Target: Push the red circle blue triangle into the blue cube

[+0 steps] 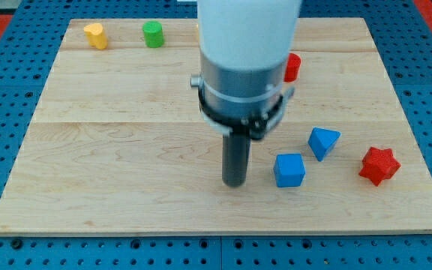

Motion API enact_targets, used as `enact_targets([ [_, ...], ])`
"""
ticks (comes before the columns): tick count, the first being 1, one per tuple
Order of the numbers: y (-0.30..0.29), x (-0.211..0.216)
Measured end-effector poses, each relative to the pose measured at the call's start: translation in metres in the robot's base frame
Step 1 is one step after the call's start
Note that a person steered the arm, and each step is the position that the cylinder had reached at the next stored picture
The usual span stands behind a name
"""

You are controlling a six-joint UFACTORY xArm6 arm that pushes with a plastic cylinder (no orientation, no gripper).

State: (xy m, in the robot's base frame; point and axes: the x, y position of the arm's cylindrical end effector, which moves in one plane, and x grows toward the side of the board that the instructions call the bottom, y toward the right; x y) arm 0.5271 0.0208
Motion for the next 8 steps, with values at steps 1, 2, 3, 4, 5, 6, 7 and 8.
enact_targets([
  [1, 0.078, 0.009],
  [2, 0.024, 0.003],
  [3, -0.019, -0.072],
  [4, -0.004, -0.156],
  [5, 0.026, -0.195],
  [6, 0.062, -0.221],
  [7, 0.116, -0.212],
  [8, 0.156, -0.168],
])
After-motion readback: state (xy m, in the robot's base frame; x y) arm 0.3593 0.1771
